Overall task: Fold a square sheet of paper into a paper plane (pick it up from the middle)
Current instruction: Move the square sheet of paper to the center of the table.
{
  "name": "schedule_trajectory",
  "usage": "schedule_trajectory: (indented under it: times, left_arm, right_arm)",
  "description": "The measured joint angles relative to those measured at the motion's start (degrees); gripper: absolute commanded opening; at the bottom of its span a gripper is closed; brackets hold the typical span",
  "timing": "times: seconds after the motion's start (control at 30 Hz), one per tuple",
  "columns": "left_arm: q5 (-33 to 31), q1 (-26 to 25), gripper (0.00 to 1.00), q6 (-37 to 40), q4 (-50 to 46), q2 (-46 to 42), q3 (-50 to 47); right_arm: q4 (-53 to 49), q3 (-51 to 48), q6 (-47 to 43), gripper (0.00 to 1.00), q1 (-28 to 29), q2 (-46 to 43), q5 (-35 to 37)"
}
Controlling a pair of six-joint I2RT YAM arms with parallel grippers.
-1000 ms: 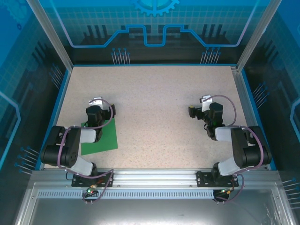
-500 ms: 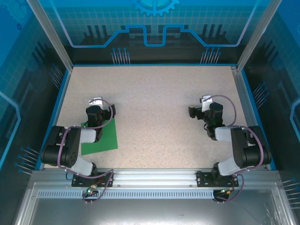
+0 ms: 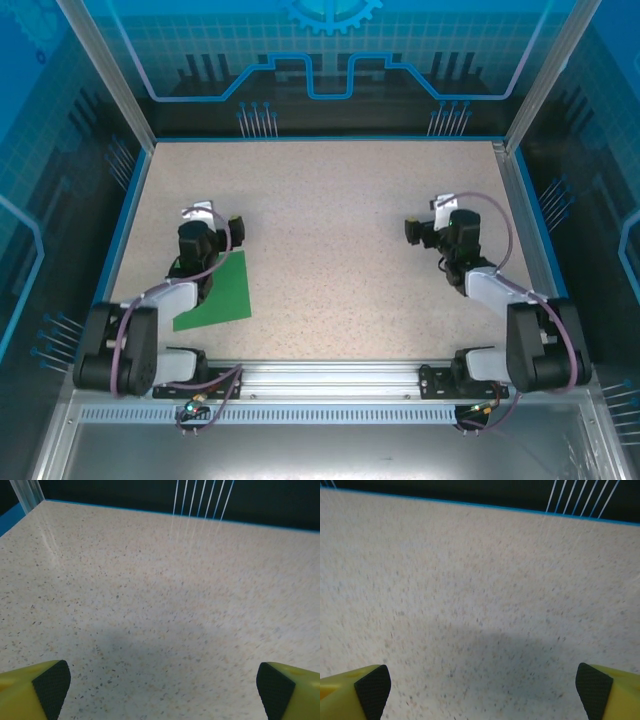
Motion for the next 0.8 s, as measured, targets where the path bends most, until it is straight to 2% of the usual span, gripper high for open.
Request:
schedule_trajectory:
  times: [0.17,0.27,0.37,0.47,0.6,0.8]
  left_arm:
    - [-0.9,0.72,0.99,-15.54,-20.0,-9.92,8.15]
    - [6.86,1.84,0.99,-20.76,-28.3,-10.32,13.07]
    - [16.33,1.55,0.99,-24.46,-35.01,-7.13,16.46]
    - [20.63,0.24,0.99,-26.95,-41.79,-2.69,18.14]
    - [20.79,-1.51,0.99,-30.25,-51.04,0.68,18.23]
    - [16.52,-4.11,0.99,-33.31,-58.93,2.49,17.73]
  right_arm:
    - [-19.58,10.12,10.01,0.99,-0.02,-6.8,-0.94]
    - [-28.81,13.11,17.27,0.99,-0.5,-9.14,-4.24]
    - [-33.79,11.04,22.91,0.99,-0.31,-12.26,-9.51]
    - [-36.7,8.26,26.69,0.99,0.7,-16.31,-13.27]
    - [-40.02,9.03,28.55,0.99,2.32,-17.22,-15.91]
    - [-42.23,11.47,28.92,0.99,5.62,-12.39,-17.07]
